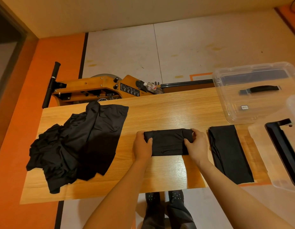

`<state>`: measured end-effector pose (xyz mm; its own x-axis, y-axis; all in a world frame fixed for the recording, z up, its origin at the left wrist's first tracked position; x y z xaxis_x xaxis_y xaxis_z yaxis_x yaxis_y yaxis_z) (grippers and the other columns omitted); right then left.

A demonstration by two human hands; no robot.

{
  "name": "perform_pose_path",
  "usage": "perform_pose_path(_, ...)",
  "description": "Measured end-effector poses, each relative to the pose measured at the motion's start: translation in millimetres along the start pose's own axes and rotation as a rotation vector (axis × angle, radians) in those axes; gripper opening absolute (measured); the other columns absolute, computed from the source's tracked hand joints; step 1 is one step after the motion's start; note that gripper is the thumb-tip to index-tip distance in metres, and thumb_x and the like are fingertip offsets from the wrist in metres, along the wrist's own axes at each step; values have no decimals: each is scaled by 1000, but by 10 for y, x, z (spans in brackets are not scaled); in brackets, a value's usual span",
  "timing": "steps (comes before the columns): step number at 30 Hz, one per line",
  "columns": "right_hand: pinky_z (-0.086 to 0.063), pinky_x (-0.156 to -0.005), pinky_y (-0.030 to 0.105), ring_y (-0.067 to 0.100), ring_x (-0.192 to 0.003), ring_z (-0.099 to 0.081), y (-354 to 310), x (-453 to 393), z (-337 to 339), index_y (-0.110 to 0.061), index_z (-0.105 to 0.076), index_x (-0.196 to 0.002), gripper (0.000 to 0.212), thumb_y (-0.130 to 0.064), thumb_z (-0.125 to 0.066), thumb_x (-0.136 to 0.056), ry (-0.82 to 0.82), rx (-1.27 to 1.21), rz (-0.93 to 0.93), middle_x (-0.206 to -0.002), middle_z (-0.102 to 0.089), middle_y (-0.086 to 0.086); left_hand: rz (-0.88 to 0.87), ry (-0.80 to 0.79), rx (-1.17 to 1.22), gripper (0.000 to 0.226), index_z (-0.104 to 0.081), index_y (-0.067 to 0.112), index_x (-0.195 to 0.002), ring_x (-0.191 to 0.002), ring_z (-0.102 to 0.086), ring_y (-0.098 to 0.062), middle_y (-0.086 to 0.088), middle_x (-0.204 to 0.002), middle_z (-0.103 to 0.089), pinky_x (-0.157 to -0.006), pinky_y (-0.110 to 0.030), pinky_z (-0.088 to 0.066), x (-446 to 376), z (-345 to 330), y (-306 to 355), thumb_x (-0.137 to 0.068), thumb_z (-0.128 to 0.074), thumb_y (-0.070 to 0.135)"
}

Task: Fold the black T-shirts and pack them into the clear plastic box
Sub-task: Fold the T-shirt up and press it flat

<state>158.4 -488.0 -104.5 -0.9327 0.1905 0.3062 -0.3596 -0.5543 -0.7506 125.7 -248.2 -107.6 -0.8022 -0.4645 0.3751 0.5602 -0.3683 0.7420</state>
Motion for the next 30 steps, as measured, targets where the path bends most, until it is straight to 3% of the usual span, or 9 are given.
perform_pose_path(3,-41,-90,20,12,-100,-50,-12,19,13,-3,-59,-121,36,-3,-69,-86,-19,18,5,-123,-50,10,-37,-5,-36,13,-52,15,-97,-91,-56,-20,-5,-98,-59,-72,-28,-43,1,-1,4,-91,-63,12)
perform_pose_path(6,-41,-79,25,17,-96,-53,-33,54,26,-4,-58,-112,26,-7,-67,-88,-9,17,48,-110,-57,9,-85,-8,-53,14,-48,17,-94,-86,-54,-19,-3,-92,-56,-66,-23,-36,35,10,33,-93,-60,12)
perform_pose_path(9,-45,-71,28,19,-88,-59,-51,101,32,-5,-48,-123,32,-12,-60,-95,-30,-25,38,-94,-58,-1,-109,-17,-60,10,-47,15,-98,-78,-52,-14,-2,-90,-56,-55,-17,-33,59,38,61,-96,-56,16)
perform_pose_path(12,-46,-66,21,4,-79,-56,-80,146,120,-7,-43,-130,38,-11,-60,-96,21,-102,26,-89,-51,-15,-172,-18,-61,10,-49,13,-100,-75,-53,-15,-4,-89,-57,-54,-15,-34,41,60,139,-96,-57,17)
perform_pose_path(16,-48,-72,16,0,-83,-57,-92,238,306,-13,-41,-139,50,-11,-62,-94,91,-199,-1,-98,-55,-7,-249,-43,3,17,-54,9,-109,-84,-55,-19,-3,-92,-59,-68,-29,-44,32,43,321,-94,-60,14)
perform_pose_path(20,-43,-66,6,-6,-83,-54,-24,358,565,-12,-43,-139,51,-9,-64,-92,196,-247,-50,-95,-50,-22,-208,-165,26,35,-50,13,-127,-93,-59,-16,1,-102,-61,-81,-39,-55,45,-92,600,-94,-61,16)
perform_pose_path(24,-51,-78,22,1,-82,-57,155,540,862,-15,-46,-135,47,-10,-64,-92,310,-318,-128,-93,-53,-17,-261,-249,29,42,-48,17,-129,-82,-60,-13,2,-93,-61,-70,-35,-56,134,-338,1034,-91,-66,18)
perform_pose_path(28,-41,-65,13,5,-76,-53,414,763,1142,-12,-44,-138,51,-11,-65,-92,463,-414,-246,-96,-54,-5,-310,-362,-7,48,-46,19,-129,-89,-61,-19,-4,-98,-59,-74,-35,-56,271,-724,1438,-88,-70,20)
perform_pose_path(30,-40,-69,13,4,-80,-53,533,882,1265,-9,-43,-138,50,-9,-64,-92,528,-475,-279,-101,-53,-2,-336,-433,-29,48,-45,19,-128,-85,-59,-15,-1,-95,-57,-70,-29,-54,365,-945,1604,-87,-71,19)
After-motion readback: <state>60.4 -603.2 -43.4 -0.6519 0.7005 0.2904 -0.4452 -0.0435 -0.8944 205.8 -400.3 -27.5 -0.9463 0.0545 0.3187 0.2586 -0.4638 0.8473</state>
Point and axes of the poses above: each hand's wrist, its own x-axis away from the middle knuckle, its own z-axis out of the back of the hand, y = z × x, the point moved 7 cm from there along -x, towards the middle knuckle
